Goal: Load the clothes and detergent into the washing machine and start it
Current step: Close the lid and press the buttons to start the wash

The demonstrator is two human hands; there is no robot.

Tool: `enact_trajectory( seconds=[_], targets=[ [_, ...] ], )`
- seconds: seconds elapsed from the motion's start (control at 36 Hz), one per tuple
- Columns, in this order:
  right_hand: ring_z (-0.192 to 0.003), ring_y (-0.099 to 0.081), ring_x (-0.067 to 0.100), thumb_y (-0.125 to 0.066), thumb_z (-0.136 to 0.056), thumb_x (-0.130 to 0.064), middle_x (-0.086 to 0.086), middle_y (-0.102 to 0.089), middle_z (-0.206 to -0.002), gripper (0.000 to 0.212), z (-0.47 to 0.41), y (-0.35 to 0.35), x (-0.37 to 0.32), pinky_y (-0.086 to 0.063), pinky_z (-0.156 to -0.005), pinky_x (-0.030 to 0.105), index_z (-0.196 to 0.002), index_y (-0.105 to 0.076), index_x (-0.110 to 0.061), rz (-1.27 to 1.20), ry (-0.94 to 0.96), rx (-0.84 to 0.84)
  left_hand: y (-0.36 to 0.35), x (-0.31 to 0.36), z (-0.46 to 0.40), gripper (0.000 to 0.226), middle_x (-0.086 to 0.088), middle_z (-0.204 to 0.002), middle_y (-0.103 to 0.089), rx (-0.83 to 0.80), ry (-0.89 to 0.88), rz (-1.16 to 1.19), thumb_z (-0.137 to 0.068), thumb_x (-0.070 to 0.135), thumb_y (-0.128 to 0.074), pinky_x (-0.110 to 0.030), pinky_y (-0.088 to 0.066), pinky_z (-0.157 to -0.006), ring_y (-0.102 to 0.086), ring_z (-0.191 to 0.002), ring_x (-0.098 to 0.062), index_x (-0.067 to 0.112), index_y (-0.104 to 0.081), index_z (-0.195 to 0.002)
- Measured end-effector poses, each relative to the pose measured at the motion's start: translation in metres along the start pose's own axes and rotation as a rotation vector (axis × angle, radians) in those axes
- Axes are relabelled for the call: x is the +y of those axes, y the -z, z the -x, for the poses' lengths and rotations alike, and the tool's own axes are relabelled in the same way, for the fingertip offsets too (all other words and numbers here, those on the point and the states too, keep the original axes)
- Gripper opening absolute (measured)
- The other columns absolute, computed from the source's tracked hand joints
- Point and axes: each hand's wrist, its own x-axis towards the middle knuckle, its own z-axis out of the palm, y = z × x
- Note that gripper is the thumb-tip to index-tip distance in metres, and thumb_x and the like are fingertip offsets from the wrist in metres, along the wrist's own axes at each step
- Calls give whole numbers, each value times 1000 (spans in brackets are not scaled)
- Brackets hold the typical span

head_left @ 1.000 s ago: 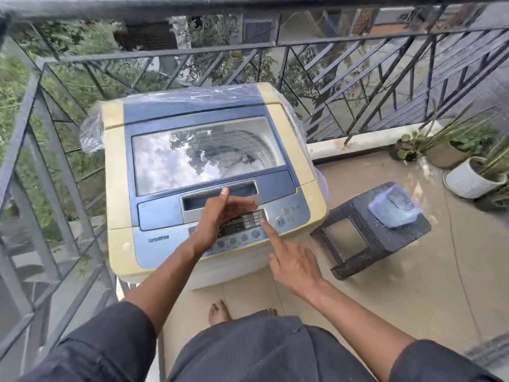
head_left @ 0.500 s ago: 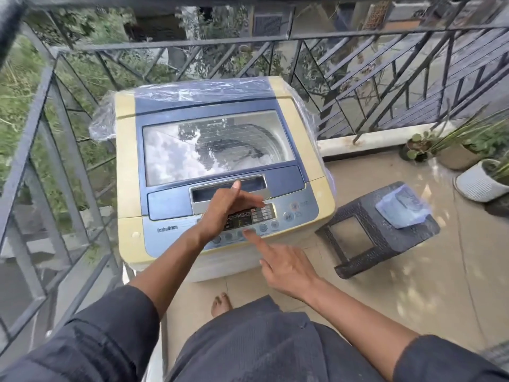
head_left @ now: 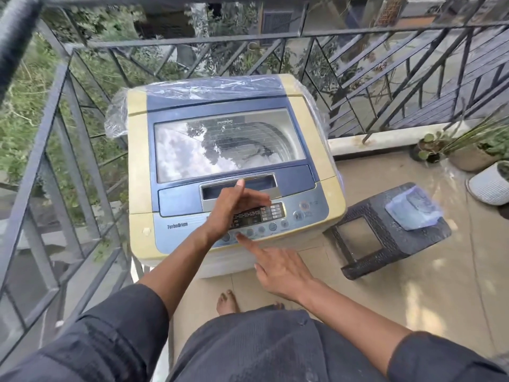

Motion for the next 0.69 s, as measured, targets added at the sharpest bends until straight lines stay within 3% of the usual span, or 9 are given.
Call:
enact_trajectory(
  seconds=[0.19, 0.33, 0.53, 0.69],
  targets=[
    [-81, -68, 36, -49, -94, -17, 2, -72, -94, 103, 0, -8, 3, -55, -72, 45, -150, 27, -59, 12, 4, 9, 0, 0, 0, 78, -25, -113, -77, -4, -8, 0, -109, 50, -24, -51, -49, -115, -73, -117, -36, -9, -74, -117],
    [-84, -68, 37, -44, -93, -12, 10, -72, -100, 98, -2, -4, -3, -38, -68, 41, -156, 18, -53, 64, -62, -44, 0, -1, -1, 79, -25, -111, -78, 8, 15, -4, -107, 53, -25, -53, -49, -114, -74, -115, -36, -8, -75, -115],
    [-78, -66, 34, -44, -93, -11, 10, -70, -92, 101, -1, -6, -6, -40, -64, 39, -156, 25, -48, 149, -59, -47, 0, -1, 0, 79, -24, -110, -78, 5, 12, -10, -108, 53, -24, -54, -47, -115, -73, -116, -35, -6, -76, -115],
    [-83, -67, 36, -45, -94, -13, 11, -69, -98, 99, 2, -6, -7, -45, -69, 41, -156, 23, -51, 115, -61, -27, -1, 0, 0, 80, -22, -111, -78, 6, 13, -23, -107, 55, -23, -53, -48, -115, -74, -116, -33, -5, -76, -115]
  ],
)
